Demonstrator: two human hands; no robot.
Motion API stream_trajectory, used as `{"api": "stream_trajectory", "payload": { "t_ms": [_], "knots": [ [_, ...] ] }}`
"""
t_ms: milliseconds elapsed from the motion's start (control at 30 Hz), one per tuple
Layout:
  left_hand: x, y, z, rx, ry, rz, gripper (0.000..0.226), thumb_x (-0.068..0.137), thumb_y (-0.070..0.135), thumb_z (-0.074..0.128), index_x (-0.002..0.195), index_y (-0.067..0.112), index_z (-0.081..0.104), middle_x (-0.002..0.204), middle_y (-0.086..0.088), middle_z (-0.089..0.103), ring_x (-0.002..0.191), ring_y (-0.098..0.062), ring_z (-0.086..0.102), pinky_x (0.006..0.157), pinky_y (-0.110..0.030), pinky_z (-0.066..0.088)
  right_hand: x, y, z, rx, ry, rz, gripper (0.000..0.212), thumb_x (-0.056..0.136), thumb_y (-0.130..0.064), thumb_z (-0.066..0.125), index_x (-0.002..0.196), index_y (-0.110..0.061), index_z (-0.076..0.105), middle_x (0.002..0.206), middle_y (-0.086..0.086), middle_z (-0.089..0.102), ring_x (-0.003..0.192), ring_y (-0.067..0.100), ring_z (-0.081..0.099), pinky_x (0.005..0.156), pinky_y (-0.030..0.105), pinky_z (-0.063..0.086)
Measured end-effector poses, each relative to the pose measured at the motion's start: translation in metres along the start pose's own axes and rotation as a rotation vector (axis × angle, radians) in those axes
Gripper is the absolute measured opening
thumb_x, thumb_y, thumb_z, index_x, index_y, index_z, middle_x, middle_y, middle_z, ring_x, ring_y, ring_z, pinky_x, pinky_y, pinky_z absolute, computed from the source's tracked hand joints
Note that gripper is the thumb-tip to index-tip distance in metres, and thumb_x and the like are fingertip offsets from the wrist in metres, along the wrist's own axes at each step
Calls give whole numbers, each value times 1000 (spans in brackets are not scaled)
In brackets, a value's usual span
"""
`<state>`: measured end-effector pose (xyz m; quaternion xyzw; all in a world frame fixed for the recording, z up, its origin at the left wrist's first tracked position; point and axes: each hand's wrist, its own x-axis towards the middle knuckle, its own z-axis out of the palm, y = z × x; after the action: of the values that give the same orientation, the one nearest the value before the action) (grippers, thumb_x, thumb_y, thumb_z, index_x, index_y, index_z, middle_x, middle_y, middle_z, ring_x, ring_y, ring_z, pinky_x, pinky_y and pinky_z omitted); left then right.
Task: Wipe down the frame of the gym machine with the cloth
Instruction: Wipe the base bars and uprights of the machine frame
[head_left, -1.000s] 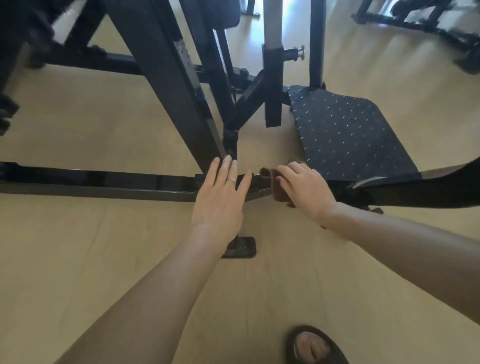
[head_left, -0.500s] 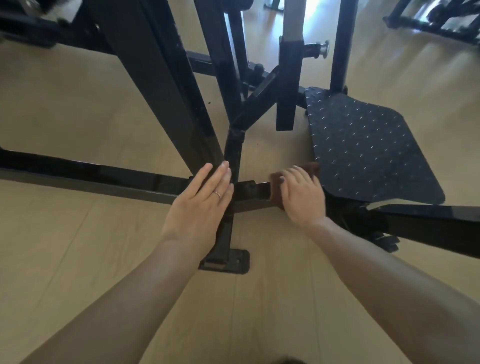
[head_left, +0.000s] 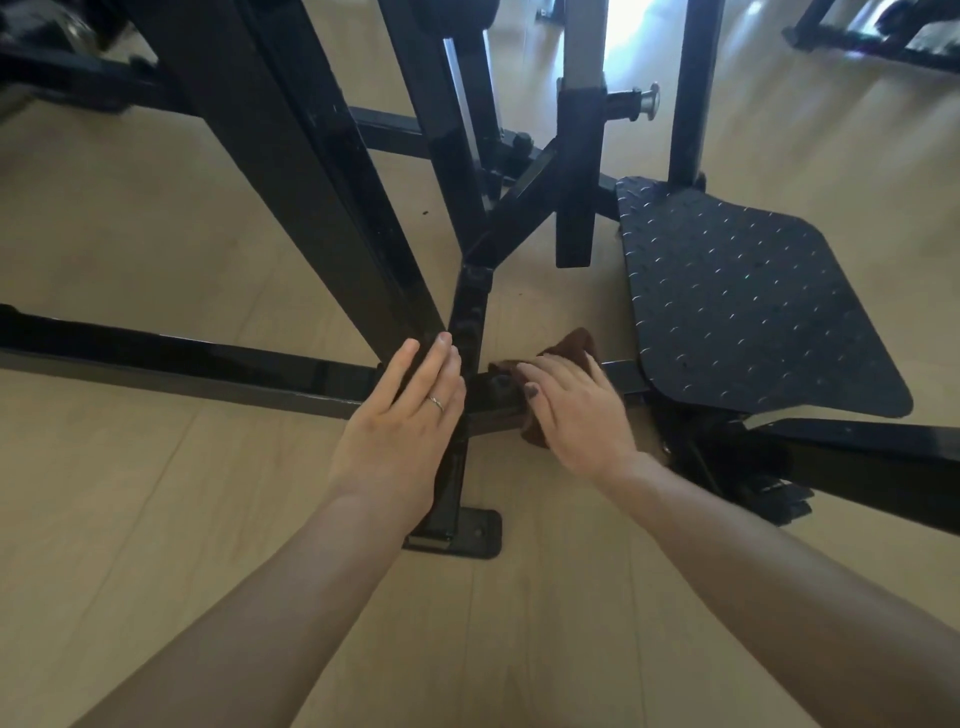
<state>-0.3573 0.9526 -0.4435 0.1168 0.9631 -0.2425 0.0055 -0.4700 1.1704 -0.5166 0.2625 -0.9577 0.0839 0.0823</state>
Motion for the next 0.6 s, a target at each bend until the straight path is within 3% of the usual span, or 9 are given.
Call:
{"api": "stream_trajectory", "payload": {
  "t_ms": [133,233,367,500,567,600],
  "knots": [
    [-1,-3,-2,24,-23,17,88,102,40,45,160,5,-12,163,-25,-25,150,-42,-27,115,-57,-25,1,57,-15,-115,1,226,39,109,-33,33,123,-21,68,132,1,66,137,20,50,124,49,25],
    [-1,2,-9,-3,-26,1,84,102,37,46,160,4,-5,166,-24,-17,152,-42,-23,116,-57,-23,8,34,-9,-41,35,324,37,110,-30,36,114,-19,72,124,0,71,133,21,54,124,51,23],
    [-4,-3,-18,-43,39,22,67,104,31,42,160,7,14,168,-22,2,156,-39,-8,117,-55,-20,8,-39,9,130,87,212,45,110,-32,30,123,-19,71,130,-2,69,130,16,57,126,45,21],
    [-16,-18,-25,-69,62,58,60,104,30,44,157,10,25,168,-18,13,157,-34,1,123,-55,-11,0,-29,0,105,14,58,44,111,-34,31,138,-19,62,141,-1,63,138,17,51,126,44,23],
    [-22,-26,-32,-121,110,104,51,102,28,51,149,12,41,162,-20,32,154,-36,20,125,-54,6,-5,-2,-8,26,-35,-20,45,111,-38,31,143,-21,57,145,0,59,141,20,47,125,45,24],
    [-24,-31,-37,-134,152,134,44,100,29,56,140,12,51,152,-19,47,146,-37,36,123,-52,20,-6,11,-11,11,-49,35,46,111,-40,30,144,-22,56,147,0,57,143,21,45,125,47,24]
  ]
}}
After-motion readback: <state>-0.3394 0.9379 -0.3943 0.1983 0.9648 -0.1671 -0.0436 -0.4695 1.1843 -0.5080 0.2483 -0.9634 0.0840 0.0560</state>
